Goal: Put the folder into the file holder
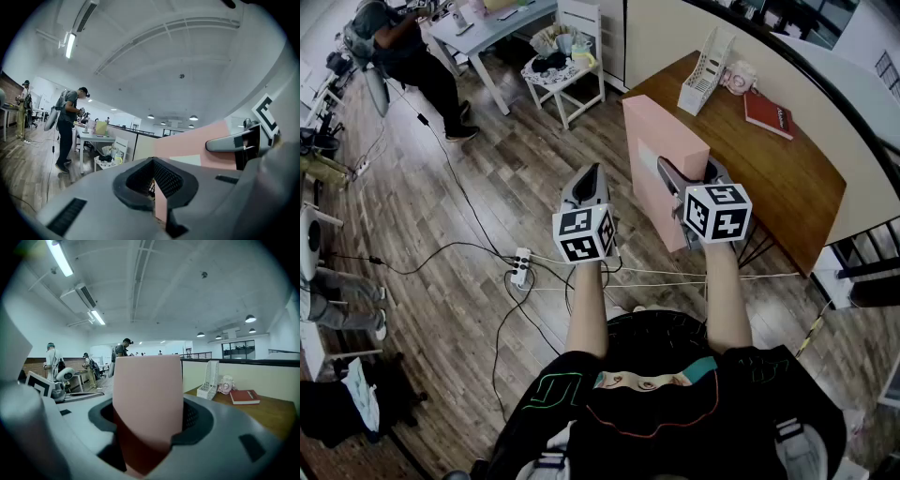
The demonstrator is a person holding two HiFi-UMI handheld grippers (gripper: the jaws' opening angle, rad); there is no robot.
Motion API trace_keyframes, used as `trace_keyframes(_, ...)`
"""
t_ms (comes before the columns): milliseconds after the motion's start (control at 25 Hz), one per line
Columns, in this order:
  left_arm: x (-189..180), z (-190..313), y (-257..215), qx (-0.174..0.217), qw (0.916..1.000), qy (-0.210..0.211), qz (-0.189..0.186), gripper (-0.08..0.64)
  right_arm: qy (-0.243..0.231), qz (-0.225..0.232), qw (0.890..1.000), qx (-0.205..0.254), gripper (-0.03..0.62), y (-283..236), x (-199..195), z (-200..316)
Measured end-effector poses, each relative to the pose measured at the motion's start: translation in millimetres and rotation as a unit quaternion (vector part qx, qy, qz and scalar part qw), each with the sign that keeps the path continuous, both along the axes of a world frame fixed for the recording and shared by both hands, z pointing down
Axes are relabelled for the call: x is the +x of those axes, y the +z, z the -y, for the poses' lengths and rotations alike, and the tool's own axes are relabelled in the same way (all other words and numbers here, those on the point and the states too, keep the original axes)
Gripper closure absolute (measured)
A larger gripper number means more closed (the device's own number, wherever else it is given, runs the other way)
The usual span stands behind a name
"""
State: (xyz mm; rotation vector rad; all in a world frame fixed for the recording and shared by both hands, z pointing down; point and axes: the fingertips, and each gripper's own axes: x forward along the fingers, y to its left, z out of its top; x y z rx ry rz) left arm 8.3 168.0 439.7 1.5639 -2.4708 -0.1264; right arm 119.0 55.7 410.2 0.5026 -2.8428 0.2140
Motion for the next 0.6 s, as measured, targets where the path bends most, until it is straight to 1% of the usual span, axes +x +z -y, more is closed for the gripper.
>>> trace_keyframes(240,30,21,-9,-0.007,0.9998,0.009,0.015,0.560,0.003,0.008,1.000,-0.004,0.301,-2,26,21)
trace_keyframes(440,41,26,-13,-0.013,0.9995,0.010,0.026,0.560,-0.002,0.016,1.000,-0.021,0.301,1,33,27)
trace_keyframes(600,45,30,-13,-0.018,0.9993,0.010,0.031,0.560,-0.004,0.015,1.000,-0.021,0.301,2,36,34)
